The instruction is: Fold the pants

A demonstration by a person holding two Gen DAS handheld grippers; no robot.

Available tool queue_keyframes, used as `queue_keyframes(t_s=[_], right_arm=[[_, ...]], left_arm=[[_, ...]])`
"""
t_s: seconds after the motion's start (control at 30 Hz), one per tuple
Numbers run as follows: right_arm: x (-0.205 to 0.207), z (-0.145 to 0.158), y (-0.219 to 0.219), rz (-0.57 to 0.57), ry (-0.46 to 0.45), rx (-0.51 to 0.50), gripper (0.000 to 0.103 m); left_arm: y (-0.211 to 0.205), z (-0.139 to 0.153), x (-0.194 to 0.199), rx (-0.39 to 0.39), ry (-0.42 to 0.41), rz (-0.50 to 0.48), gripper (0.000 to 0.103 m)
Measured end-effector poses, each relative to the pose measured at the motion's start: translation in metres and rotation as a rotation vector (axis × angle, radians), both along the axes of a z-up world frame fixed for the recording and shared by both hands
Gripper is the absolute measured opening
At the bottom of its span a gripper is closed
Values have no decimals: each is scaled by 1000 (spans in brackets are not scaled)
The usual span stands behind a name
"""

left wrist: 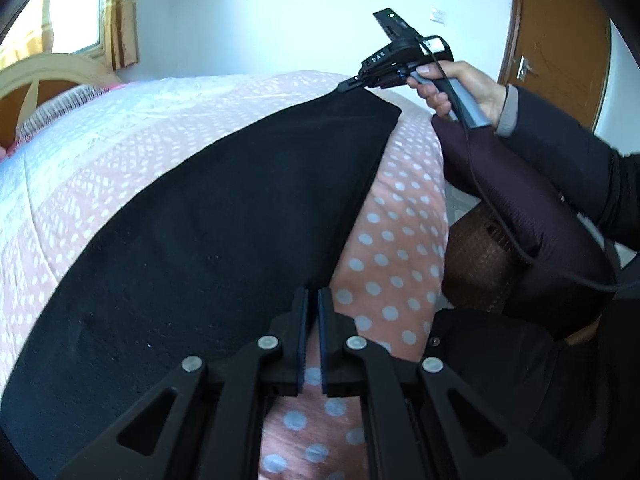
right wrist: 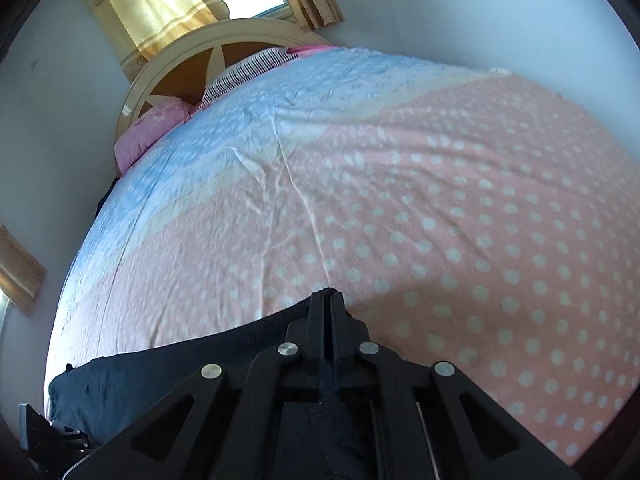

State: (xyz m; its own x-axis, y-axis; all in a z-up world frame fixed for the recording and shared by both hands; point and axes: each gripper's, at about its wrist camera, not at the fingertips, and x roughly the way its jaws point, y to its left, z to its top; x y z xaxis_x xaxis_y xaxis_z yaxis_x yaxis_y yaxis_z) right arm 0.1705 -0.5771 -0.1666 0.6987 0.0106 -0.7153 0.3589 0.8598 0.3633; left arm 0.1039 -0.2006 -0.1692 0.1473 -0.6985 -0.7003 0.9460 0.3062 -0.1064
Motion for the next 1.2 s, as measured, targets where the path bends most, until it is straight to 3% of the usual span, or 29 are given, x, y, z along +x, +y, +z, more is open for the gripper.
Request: queue_keyframes(t_s=[0.07, 0.13, 0.17, 0.2, 0.33, 0.43, 0.47, 0.53, 0.6, 0.7, 0.87, 0.93, 0.97, 1.0, 1.03, 1.2], right_arm=[[2, -10, -3, 3, 9, 16, 3], [-6, -9, -5, -13, 14, 22, 19], [-12, -5, -7, -30, 23, 13, 44], [-20, -3, -8, -44, 24, 13, 61], [-70, 16, -10, -95, -10, 24, 62], [-93, 19, 3, -49, -26, 39, 61], [-96, 18, 9, -34, -12, 31, 57], [-93, 8, 16, -4, 21, 22, 37], [-88, -7, 17, -2, 60, 29, 13], [-88, -15, 19, 11, 70, 27, 5], [-96, -17, 21, 8, 110, -27, 5], [-95, -13, 24, 19, 98, -59, 10], [-96, -9, 26, 7, 97, -79, 22], [-97, 0, 32, -19, 91, -133, 41], [-97, 7, 37, -32, 69, -167, 48], [-84, 36, 94, 131, -55, -189, 49]], left_arm=[[1, -2, -1, -6, 0, -6, 5], [0, -2, -3, -3, -9, -5, 7], [-2, -3, -4, -1, -13, -6, 8], [-2, -2, -5, 2, -19, -6, 8], [1, 1, -6, 6, -32, 1, 9], [0, 3, -13, 9, -63, -1, 16], [0, 4, -15, 5, -71, -4, 17], [-3, 3, -17, 7, -74, -14, 25], [-6, -1, -19, 23, -89, -18, 26], [-8, -1, -17, 13, -80, -17, 30], [-2, -1, -10, -14, -20, -21, 31], [1, -1, -8, -23, -5, -28, 34], [2, -2, -8, -29, 1, -33, 34], [1, -2, -7, -31, 5, -33, 35], [1, -2, -7, -33, 9, -33, 35], [13, 14, -6, -91, 12, -7, 35]])
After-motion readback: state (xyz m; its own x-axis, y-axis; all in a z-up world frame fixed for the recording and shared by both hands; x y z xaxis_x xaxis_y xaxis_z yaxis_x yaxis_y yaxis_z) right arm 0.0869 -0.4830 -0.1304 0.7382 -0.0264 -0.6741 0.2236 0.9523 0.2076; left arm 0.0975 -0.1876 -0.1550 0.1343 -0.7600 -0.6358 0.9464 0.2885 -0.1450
